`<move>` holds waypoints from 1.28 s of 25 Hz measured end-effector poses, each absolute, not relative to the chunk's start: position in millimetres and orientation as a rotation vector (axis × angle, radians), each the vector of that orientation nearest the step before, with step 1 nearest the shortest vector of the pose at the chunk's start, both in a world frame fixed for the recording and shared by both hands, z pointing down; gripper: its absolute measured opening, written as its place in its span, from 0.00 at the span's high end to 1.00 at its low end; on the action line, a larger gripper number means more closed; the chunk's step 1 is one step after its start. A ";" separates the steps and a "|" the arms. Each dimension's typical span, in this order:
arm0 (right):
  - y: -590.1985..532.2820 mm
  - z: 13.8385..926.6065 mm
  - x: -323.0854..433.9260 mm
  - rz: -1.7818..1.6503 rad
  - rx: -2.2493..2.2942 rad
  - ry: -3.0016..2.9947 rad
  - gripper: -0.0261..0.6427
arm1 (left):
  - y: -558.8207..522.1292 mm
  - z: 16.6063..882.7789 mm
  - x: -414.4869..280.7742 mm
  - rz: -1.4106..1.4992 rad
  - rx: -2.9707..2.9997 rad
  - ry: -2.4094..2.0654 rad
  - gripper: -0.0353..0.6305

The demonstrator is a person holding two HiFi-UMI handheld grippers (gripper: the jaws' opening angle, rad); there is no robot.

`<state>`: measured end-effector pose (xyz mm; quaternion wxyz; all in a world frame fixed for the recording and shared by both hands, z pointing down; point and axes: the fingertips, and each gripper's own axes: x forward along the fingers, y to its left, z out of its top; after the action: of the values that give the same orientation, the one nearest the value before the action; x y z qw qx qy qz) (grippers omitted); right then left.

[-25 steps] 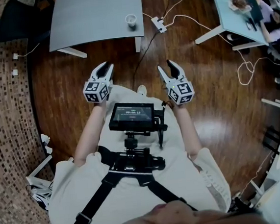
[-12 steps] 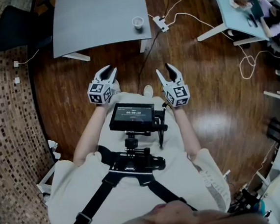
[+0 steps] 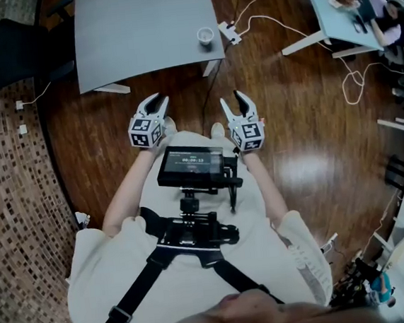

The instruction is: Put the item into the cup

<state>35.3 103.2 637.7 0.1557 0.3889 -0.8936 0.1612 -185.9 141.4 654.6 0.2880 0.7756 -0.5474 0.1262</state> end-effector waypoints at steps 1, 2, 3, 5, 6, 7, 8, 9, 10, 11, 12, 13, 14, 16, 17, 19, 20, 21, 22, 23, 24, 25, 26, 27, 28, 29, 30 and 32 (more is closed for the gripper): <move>102.8 638.0 30.9 0.461 1.118 -2.553 0.62 | 140.4 656.8 -187.7 0.341 2.077 -1.448 0.79; 102.5 638.9 26.6 0.460 1.122 -2.547 0.62 | 139.6 659.0 -189.2 0.348 2.084 -1.434 0.79; 102.4 640.4 22.5 0.460 1.123 -2.542 0.62 | 139.3 661.0 -189.8 0.359 2.092 -1.420 0.79; 102.5 643.6 15.2 0.458 1.120 -2.537 0.62 | 140.4 664.4 -188.1 0.391 2.115 -1.394 0.79; 102.4 645.6 13.1 0.456 1.117 -2.534 0.62 | 141.2 665.3 -185.7 0.405 2.130 -1.380 0.79; 101.7 647.6 12.1 0.456 1.118 -2.531 0.62 | 141.5 665.9 -182.8 0.415 2.143 -1.365 0.79; 100.5 648.3 11.4 0.457 1.120 -2.530 0.62 | 141.2 666.9 -180.0 0.421 2.152 -1.351 0.79; 99.2 647.5 10.7 0.458 1.121 -2.530 0.62 | 140.3 668.8 -178.0 0.423 2.155 -1.339 0.79; 98.3 647.2 10.9 0.461 1.123 -2.527 0.62 | 138.7 671.0 -176.8 0.422 2.154 -1.331 0.79; 98.0 649.3 12.5 0.465 1.125 -2.521 0.62 | 136.2 672.1 -176.1 0.420 2.151 -1.328 0.79; 98.0 652.7 14.8 0.472 1.128 -2.513 0.62 | 133.3 672.2 -175.7 0.417 2.149 -1.329 0.79; 97.5 655.6 17.1 0.478 1.130 -2.508 0.62 | 130.6 672.1 -175.6 0.415 2.147 -1.334 0.79; 96.3 657.2 19.4 0.486 1.133 -2.507 0.62 | 127.7 671.5 -175.2 0.415 2.147 -1.343 0.79; 91.0 657.6 25.2 0.499 1.144 -2.509 0.62 | 121.2 669.1 -173.4 0.415 2.153 -1.363 0.79; 88.0 657.9 28.0 0.502 1.149 -2.509 0.62 | 118.3 668.5 -172.4 0.417 2.156 -1.371 0.79; 84.8 659.4 31.2 0.499 1.151 -2.505 0.62 | 115.1 666.6 -170.7 0.418 2.162 -1.378 0.79; 84.5 659.7 30.9 0.494 1.149 -2.503 0.62 | 115.0 665.9 -170.2 0.418 2.165 -1.376 0.79; 83.8 658.8 29.7 0.486 1.148 -2.505 0.62 | 115.3 666.4 -170.2 0.420 2.166 -1.374 0.79; 82.0 656.6 28.5 0.476 1.148 -2.510 0.62 | 115.0 667.6 -170.0 0.422 2.166 -1.372 0.79; 80.0 655.3 28.2 0.470 1.147 -2.515 0.62 | 113.8 668.4 -169.2 0.425 2.167 -1.371 0.79; 78.4 656.2 29.0 0.470 1.144 -2.517 0.62 | 112.1 669.1 -167.9 0.426 2.167 -1.371 0.79; 76.9 658.1 30.3 0.472 1.141 -2.520 0.62 | 110.4 669.8 -166.4 0.428 2.167 -1.371 0.79; 75.1 659.5 30.9 0.469 1.137 -2.526 0.62 | 108.8 670.7 -165.0 0.432 2.167 -1.370 0.79; 73.1 659.9 30.4 0.461 1.132 -2.533 0.62 | 107.4 671.3 -164.0 0.436 2.167 -1.368 0.79; 71.6 659.6 29.3 0.452 1.126 -2.539 0.62 | 106.4 671.7 -163.2 0.441 2.168 -1.365 0.79; 71.0 659.7 28.3 0.451 1.120 -2.541 0.62 | 105.9 671.9 -162.9 0.445 2.168 -1.363 0.79; 71.1 659.8 27.4 0.457 1.115 -2.538 0.62 | 105.9 671.9 -162.8 0.447 2.168 -1.361 0.79; 72.1 657.8 25.2 0.467 1.108 -2.535 0.62 | 106.5 671.2 -163.4 0.450 2.166 -1.359 0.79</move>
<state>25.2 72.1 657.8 0.1669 0.3894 -0.8908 0.1641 -163.4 106.5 671.2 0.2694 0.8034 -0.5040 0.1670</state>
